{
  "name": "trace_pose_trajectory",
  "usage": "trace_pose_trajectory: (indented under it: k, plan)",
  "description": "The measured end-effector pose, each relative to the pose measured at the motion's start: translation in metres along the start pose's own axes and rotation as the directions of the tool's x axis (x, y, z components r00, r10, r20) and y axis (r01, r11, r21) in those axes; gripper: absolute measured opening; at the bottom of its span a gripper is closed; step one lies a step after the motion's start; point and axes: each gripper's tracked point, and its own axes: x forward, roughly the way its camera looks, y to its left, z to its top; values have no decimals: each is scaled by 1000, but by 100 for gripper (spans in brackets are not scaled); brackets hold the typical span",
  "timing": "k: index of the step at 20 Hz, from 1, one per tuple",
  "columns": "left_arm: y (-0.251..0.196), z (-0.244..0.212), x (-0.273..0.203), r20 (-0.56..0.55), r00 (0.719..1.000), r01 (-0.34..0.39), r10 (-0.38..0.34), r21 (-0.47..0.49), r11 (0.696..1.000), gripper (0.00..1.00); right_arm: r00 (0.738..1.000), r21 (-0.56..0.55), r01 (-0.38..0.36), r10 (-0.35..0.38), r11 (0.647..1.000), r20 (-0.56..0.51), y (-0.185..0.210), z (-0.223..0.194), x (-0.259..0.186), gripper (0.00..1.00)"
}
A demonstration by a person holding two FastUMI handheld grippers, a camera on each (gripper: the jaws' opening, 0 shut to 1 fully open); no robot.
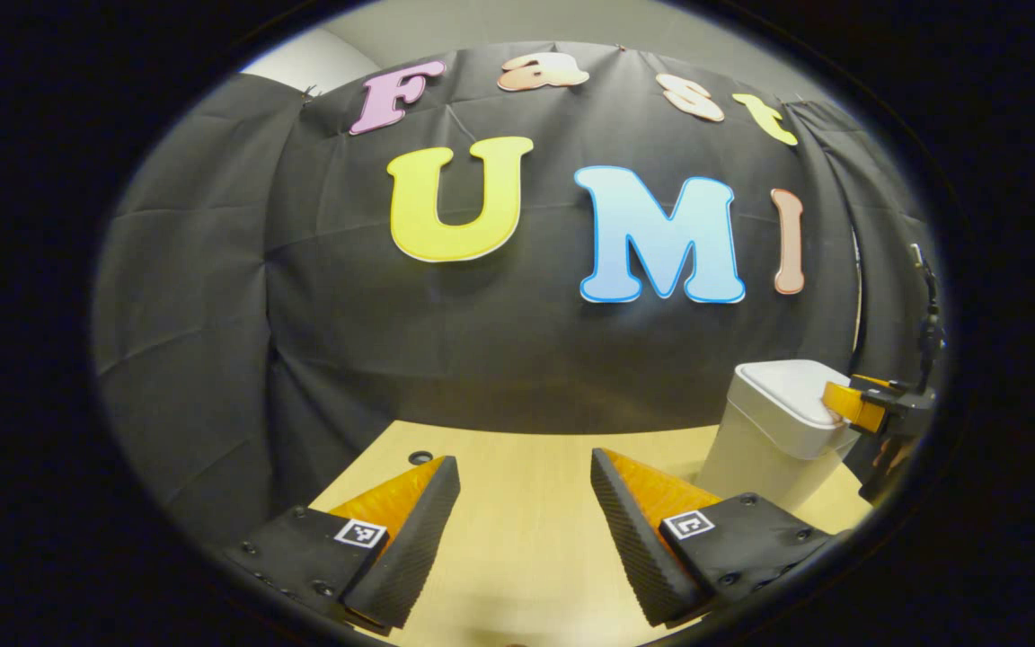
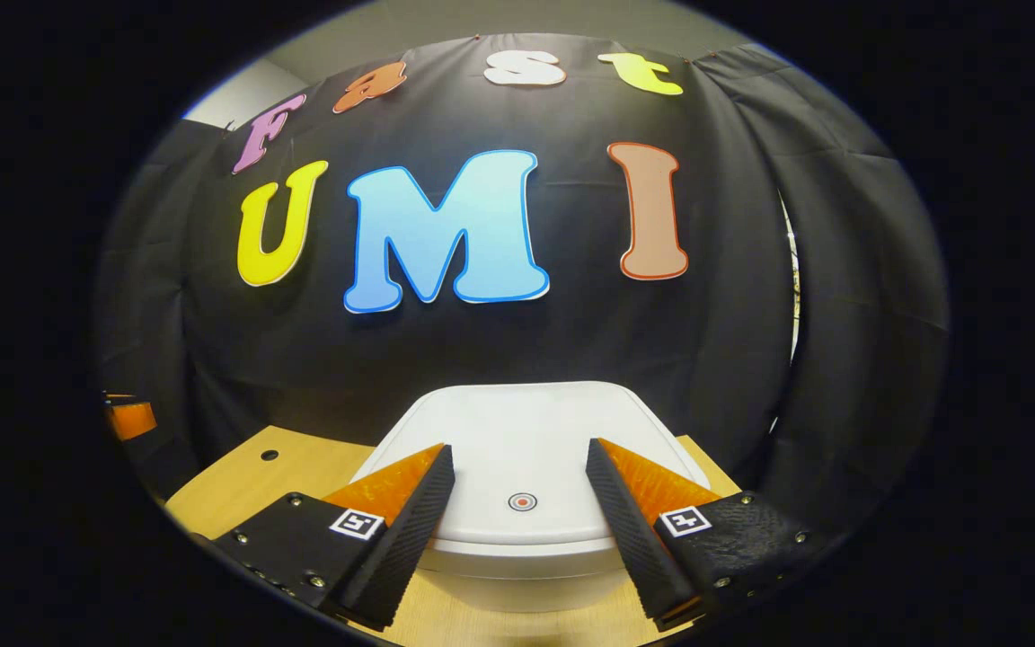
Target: Press the lid of the desktop garbage bin to open it, pick up the crumpled paper on the desktop and throw it into the bin, then pick up the pop can on the desktop and drop it into the bin, and finally close the garbage bin lid.
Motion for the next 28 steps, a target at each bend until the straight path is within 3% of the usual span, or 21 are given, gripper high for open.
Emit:
trace_pose_trajectory:
  k: [4, 6, 7, 9, 11, 13, 14, 15, 19, 20, 22, 23, 24, 26, 27, 28]
  plan:
    - [0, 3, 1, 11, 1000, 6, -6, 10, 1000, 100, 1000, 4, 6, -6, 1000, 19, -1, 4, 1, 95]
    - [-1, 7, 1, 17, 1000, 12, -12, 3, 1000, 96, 1000, 7, 12, -12, 1000, 2, 0, 6, 2, 95]
    - [0, 8, 1, 21, 1000, 14, -15, 3, 1000, 100, 1000, 1, 16, -16, 1000, -8, 0, 5, 2, 95]
    - [-1, 14, 2, 32, 999, 23, -23, 1, 1000, 93, 1000, -12, 16, -16, 1000, -21, 4, 10, -2, 95]
    - [-4, 24, 2, 51, 998, 40, -40, -11, 999, 100, 1000, -23, 6, -6, 1000, 10, 14, 27, -13, 95]
    - [-6, 33, 2, 65, 996, 54, -53, -9, 999, 96, 999, -33, 0, 1, 999, 40, 24, 44, -24, 95]
    - [-8, 39, 2, 73, 995, 64, -64, -7, 998, 100, 999, -34, -3, 5, 999, 54, 29, 52, -30, 95]
    - [-10, 44, 3, 81, 994, 76, -75, -6, 997, 96, 998, -33, -9, 11, 999, 70, 35, 60, -37, 95]
    - [-17, 62, 4, 104, 988, 115, -117, 23, 993, 100, 993, -17, 0, 1, 1000, 117, 48, 90, -62, 95]
    - [-21, 66, 2, 111, 985, 130, -133, 33, 991, 95, 992, -10, 4, -2, 1000, 127, 50, 96, -69, 95]
    - [-32, 74, 1, 123, 978, 164, -169, 53, 985, 96, 989, 1, 14, -14, 1000, 146, 57, 106, -79, 95]
    - [-40, 78, -1, 129, 973, 182, -189, 63, 981, 90, 987, 3, 18, -18, 1000, 158, 58, 112, -86, 95]
    - [-48, 82, -3, 138, 969, 199, -207, 71, 977, 90, 985, 1, 22, -22, 1000, 172, 57, 116, -94, 94]
    - [-67, 89, -6, 152, 963, 214, -224, 81, 973, 100, 982, -16, 21, -18, 1000, 189, 53, 123, -106, 94]
    - [-78, 92, -9, 158, 960, 219, -229, 83, 972, 91, 982, -28, 20, -14, 999, 191, 49, 126, -110, 94]
    - [-90, 94, -12, 165, 958, 223, -234, 82, 971, 93, 980, -41, 15, -7, 999, 201, 43, 130, -115, 95]
